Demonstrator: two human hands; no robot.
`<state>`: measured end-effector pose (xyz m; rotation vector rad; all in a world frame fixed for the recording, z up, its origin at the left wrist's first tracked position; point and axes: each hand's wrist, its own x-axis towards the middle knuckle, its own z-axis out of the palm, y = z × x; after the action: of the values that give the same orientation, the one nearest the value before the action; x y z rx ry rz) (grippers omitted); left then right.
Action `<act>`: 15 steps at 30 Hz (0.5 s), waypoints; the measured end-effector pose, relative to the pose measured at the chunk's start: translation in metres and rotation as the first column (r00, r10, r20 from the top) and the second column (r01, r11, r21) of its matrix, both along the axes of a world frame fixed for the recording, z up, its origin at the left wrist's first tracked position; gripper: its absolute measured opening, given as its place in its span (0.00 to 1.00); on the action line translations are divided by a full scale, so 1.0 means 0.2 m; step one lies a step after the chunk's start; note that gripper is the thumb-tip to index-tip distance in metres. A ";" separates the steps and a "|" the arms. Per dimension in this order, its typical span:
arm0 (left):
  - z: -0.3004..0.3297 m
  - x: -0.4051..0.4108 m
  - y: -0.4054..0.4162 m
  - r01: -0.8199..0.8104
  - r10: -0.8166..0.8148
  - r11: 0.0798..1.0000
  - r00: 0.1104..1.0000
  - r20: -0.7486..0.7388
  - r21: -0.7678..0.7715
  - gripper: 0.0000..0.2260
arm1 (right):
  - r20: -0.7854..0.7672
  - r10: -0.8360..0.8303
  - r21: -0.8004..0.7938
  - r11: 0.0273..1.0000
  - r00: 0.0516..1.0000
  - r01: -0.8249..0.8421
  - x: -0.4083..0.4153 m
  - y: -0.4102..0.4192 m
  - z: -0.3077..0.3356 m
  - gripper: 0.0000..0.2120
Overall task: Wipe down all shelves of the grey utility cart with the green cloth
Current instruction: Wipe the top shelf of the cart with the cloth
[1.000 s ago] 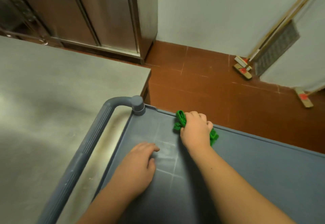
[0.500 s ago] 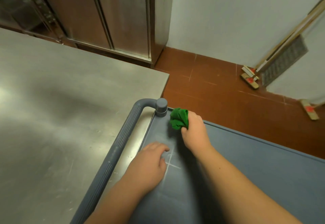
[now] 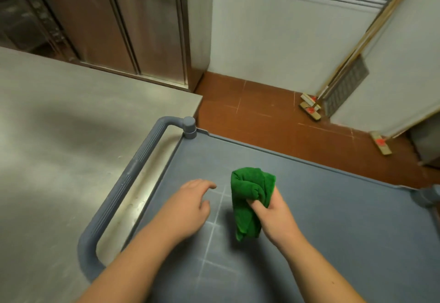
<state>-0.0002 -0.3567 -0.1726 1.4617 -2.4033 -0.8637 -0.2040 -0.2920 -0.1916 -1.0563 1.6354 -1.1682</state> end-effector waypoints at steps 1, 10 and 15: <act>0.01 -0.02 0.07 -0.002 0.002 1.000 1.000 0.001 -0.007 0.18 | 0.007 -0.006 -0.002 1.000 1.000 0.006 -0.02 0.07 0.01 0.18; 0.06 -0.16 0.92 -0.183 0.179 0.983 0.973 -0.142 -0.016 0.19 | 0.101 0.135 -0.079 0.989 0.986 -0.128 -0.12 0.76 0.12 0.12; 0.04 -0.16 1.31 -0.227 0.250 0.967 0.934 -0.255 0.119 0.22 | 0.177 0.216 -0.111 0.974 0.960 -0.198 -0.13 1.12 0.15 0.13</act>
<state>-0.0324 -0.0948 -0.1648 1.5179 -1.9684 -1.0422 -0.2296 -0.0683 -0.1620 -1.1111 1.3023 -1.1736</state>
